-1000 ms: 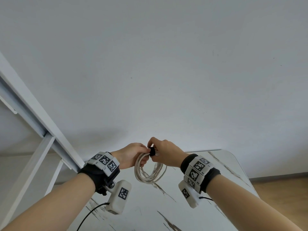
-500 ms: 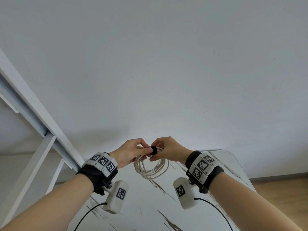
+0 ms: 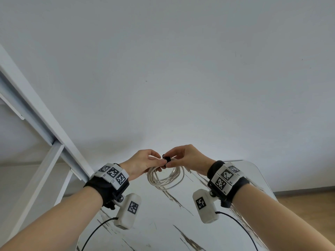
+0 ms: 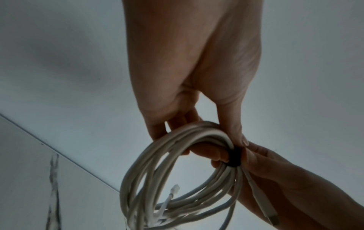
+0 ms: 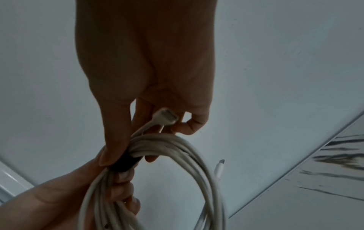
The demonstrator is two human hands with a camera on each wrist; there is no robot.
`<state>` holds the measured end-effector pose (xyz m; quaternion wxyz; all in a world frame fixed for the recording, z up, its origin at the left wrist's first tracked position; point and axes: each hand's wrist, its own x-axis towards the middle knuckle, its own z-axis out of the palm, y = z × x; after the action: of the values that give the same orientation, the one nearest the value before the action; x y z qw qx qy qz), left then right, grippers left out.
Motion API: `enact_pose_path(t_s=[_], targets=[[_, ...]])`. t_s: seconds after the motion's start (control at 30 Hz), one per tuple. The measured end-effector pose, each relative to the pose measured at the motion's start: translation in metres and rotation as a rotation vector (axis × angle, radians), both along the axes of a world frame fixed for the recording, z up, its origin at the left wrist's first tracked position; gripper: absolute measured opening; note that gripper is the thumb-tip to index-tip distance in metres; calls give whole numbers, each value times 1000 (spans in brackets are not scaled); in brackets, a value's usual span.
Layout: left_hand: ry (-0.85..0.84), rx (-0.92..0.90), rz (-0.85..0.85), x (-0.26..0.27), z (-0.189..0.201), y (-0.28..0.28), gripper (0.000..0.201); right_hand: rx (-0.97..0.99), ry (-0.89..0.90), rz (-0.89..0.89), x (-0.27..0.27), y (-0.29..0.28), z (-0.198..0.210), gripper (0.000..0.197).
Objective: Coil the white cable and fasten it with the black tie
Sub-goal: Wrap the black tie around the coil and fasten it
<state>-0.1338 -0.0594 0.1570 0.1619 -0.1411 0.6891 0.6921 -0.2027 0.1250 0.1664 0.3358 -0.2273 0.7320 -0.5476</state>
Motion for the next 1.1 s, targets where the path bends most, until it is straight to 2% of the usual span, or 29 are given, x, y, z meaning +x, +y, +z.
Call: enact_pose_path(t_s=[0.17, 0.3, 0.43, 0.53, 0.7, 0.87, 1.0, 1.1], targets=[[15, 22, 5, 1, 1, 2, 24, -91, -8, -8, 0, -1, 0, 27], [12, 71, 35, 0, 1, 1, 24, -92, 40, -42, 1, -2, 2, 29], [2, 31, 16, -1, -1, 1, 16, -67, 121, -62, 6, -4, 1, 28], [-22, 41, 6, -1, -3, 0, 18, -50, 135, -105, 9, -7, -2, 26], [-56, 59, 18, -1, -5, -6, 15, -54, 60, -131, 5, -8, -7, 31], [-78, 129, 47, 3, -11, -18, 17, 19, -28, -37, -1, -1, -10, 34], [-105, 206, 121, 5, -24, -25, 15, 32, -133, 8, 1, 5, -25, 47], [-122, 262, 190, 9, -39, -25, 16, 29, -200, -5, 6, 3, -40, 49]])
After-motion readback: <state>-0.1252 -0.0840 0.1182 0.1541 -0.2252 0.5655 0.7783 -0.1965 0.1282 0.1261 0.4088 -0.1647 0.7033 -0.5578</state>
